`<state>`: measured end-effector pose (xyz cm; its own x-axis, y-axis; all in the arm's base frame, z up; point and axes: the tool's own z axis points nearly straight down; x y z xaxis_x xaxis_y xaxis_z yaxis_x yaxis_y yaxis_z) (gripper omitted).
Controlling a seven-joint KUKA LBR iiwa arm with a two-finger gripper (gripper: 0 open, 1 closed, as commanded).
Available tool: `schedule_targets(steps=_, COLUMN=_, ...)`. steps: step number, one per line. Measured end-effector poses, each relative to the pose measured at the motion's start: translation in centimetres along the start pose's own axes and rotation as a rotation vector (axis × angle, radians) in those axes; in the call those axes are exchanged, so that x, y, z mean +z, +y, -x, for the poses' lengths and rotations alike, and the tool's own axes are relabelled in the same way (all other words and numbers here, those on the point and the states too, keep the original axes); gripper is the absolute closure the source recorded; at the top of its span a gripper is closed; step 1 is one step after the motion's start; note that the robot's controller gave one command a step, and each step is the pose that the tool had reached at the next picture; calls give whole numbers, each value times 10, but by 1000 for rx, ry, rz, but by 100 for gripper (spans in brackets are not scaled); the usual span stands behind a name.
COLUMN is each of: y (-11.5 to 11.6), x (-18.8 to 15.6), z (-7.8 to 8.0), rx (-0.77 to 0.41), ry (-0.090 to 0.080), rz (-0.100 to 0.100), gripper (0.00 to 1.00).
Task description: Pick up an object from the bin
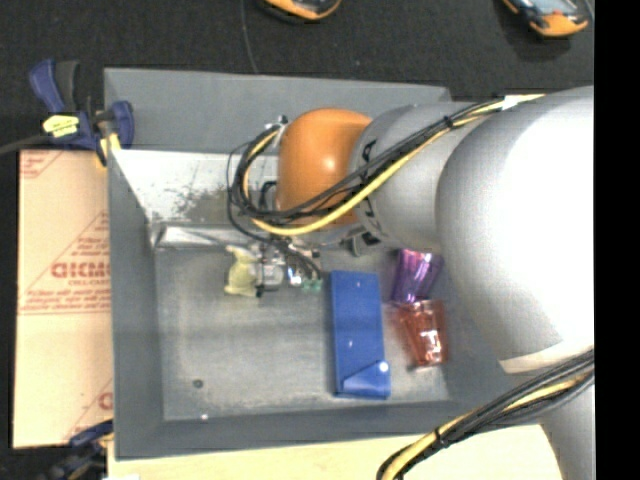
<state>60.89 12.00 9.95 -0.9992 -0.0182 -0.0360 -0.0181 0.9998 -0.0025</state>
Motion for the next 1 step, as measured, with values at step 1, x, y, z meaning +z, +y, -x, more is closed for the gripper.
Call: schedule_targets(steps=1, y=-1, x=-1, z=-1, rx=-5, ry=-2, rz=-1, gripper=100)
